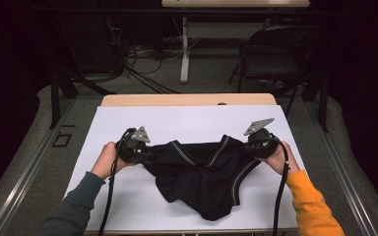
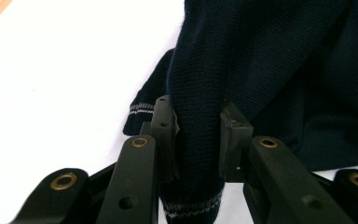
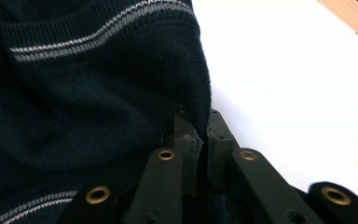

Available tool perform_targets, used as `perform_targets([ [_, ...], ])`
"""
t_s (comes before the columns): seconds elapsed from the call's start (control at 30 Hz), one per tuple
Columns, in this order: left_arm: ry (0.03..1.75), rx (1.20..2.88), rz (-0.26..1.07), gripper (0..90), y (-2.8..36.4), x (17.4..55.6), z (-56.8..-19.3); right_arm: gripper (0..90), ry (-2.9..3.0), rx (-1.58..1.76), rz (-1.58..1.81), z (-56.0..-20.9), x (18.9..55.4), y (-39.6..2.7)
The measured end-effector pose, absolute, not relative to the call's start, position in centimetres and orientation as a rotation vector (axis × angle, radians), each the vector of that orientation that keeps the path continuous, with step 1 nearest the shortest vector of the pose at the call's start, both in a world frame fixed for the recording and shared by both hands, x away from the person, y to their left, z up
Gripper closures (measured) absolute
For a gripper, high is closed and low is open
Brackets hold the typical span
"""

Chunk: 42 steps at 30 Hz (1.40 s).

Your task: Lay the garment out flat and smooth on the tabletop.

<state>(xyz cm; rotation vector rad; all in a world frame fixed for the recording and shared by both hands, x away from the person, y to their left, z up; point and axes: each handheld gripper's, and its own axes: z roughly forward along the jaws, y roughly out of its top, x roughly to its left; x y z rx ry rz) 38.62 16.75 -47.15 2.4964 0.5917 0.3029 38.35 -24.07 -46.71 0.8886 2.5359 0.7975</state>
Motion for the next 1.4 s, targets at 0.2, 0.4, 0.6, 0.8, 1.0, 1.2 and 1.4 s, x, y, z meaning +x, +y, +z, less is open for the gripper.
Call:
perform_targets([
  [0.2, 0.538, 2.564, 0.274, 72.2, 16.8, 39.1, -46.7, 86.0, 2.590, 0.817, 0.756, -46.0, 38.8, -23.5],
  [0.4, 0.495, 2.617, 0.263, 72.1, 16.6, 39.5, -46.1, 85.8, 2.645, 0.756, 0.694, -45.3, 39.2, -23.1],
  [0.6, 0.443, 2.686, 0.282, 72.1, 16.2, 39.6, -45.2, 85.8, 2.697, 0.696, 0.649, -44.7, 39.5, -23.0],
  [0.8, 0.369, 2.753, 0.295, 72.1, 15.8, 39.7, -44.0, 85.9, 2.762, 0.631, 0.594, -43.8, 39.8, -22.6],
  [1.0, 0.319, 2.802, 0.290, 72.4, 15.6, 40.1, -43.2, 86.1, 2.799, 0.554, 0.508, -42.9, 39.9, -21.9],
  [1.2, 0.263, 2.858, 0.281, 72.6, 15.3, 40.4, -42.3, 86.2, 2.814, 0.468, 0.426, -42.0, 40.0, -21.1],
  [1.4, 0.240, 2.889, 0.304, 72.7, 15.0, 40.7, -40.8, 86.2, 2.807, 0.399, 0.356, -40.4, 40.3, -20.2],
])
